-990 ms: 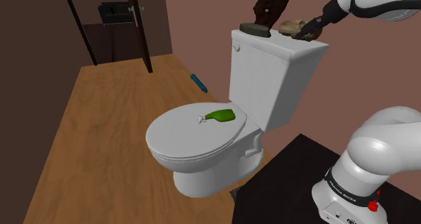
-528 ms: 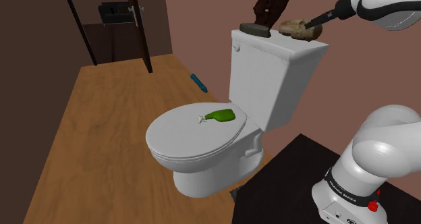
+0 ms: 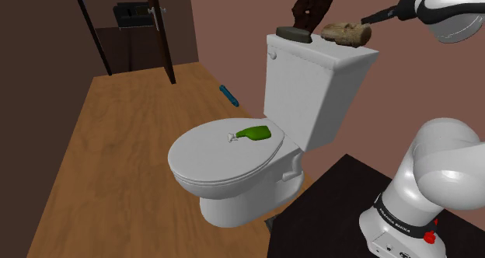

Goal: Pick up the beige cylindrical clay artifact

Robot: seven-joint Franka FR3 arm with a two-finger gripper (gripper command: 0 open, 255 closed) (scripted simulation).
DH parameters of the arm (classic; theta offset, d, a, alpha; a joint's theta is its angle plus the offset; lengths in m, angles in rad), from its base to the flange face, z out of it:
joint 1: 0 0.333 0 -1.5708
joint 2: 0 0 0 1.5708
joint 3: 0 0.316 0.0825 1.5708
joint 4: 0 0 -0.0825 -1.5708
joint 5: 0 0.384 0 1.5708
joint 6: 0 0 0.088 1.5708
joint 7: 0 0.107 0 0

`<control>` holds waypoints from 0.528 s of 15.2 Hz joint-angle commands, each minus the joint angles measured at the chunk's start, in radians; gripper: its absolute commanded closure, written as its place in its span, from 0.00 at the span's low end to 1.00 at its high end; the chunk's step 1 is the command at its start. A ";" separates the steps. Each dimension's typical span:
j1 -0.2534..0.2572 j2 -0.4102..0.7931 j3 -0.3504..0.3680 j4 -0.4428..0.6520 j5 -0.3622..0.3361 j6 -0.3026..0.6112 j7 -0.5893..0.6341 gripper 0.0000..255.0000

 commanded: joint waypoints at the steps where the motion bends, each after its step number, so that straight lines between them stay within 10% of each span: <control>1: 0.011 -0.004 -0.024 -0.015 -0.004 0.026 -0.016 0.00; 7: 0.019 -0.011 -0.065 -0.060 -0.015 0.075 -0.040 0.00; 8: 0.020 -0.010 -0.066 -0.058 -0.014 0.075 -0.040 1.00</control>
